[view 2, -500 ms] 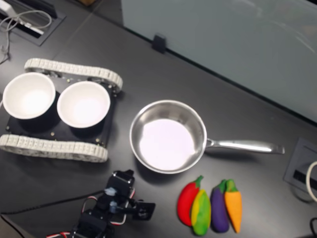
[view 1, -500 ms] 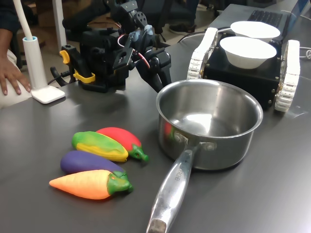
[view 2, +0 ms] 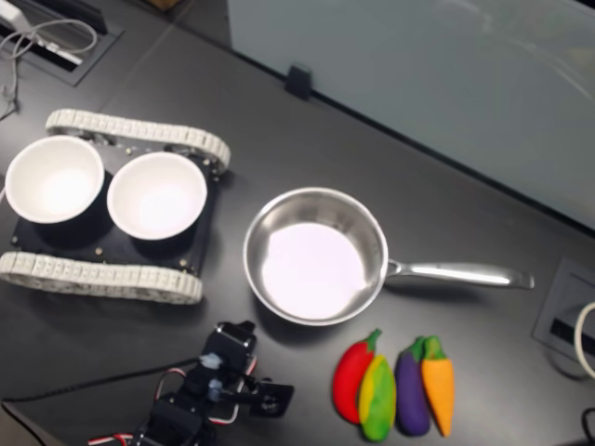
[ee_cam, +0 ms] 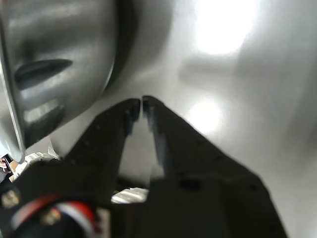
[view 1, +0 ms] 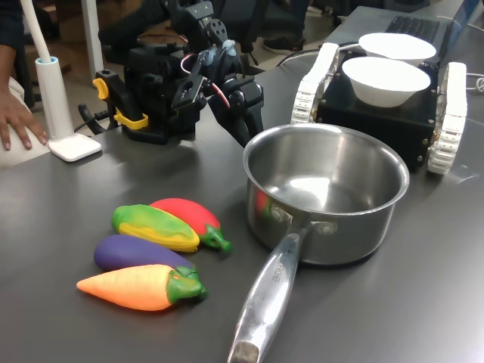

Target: Pick up the brinjal and place them in the pan

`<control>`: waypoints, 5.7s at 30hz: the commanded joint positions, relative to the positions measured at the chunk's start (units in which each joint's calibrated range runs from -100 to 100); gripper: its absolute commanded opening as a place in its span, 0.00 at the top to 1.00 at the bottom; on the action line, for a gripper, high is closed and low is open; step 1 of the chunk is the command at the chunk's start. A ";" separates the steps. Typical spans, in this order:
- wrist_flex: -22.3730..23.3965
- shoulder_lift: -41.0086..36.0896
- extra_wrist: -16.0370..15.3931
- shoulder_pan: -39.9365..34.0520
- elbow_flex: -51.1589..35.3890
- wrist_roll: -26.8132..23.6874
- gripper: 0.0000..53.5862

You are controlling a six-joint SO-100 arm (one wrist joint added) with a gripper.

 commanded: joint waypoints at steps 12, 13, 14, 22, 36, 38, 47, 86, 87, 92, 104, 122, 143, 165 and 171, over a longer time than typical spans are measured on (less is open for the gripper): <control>0.45 -0.75 -0.45 0.84 -2.00 -0.20 1.00; 0.45 -0.75 -0.45 0.84 -2.00 -0.20 1.00; 0.45 -0.75 -0.45 0.84 -2.00 -0.20 1.00; 0.45 -0.75 -0.45 0.84 -2.00 -0.20 1.00; 0.96 -0.75 -0.36 0.50 -2.28 0.05 1.00; 0.96 -0.75 -0.45 0.73 -2.28 0.10 1.00; 3.01 -0.75 -1.37 2.33 -4.55 0.24 1.00; 17.76 17.30 -1.37 15.18 -38.72 3.86 1.00; 18.10 17.98 -1.37 16.21 -39.81 3.81 1.00; 18.53 20.26 -1.29 17.47 -43.62 3.86 1.00; 18.61 28.44 -1.29 27.33 -58.62 4.93 1.00; 18.87 39.32 -1.29 32.61 -75.61 2.54 1.00; 18.87 54.67 -1.37 44.19 -91.87 4.25 1.00; 18.53 71.71 -5.99 52.22 -106.23 18.85 0.71; 18.02 76.27 -13.39 59.21 -107.50 26.47 0.51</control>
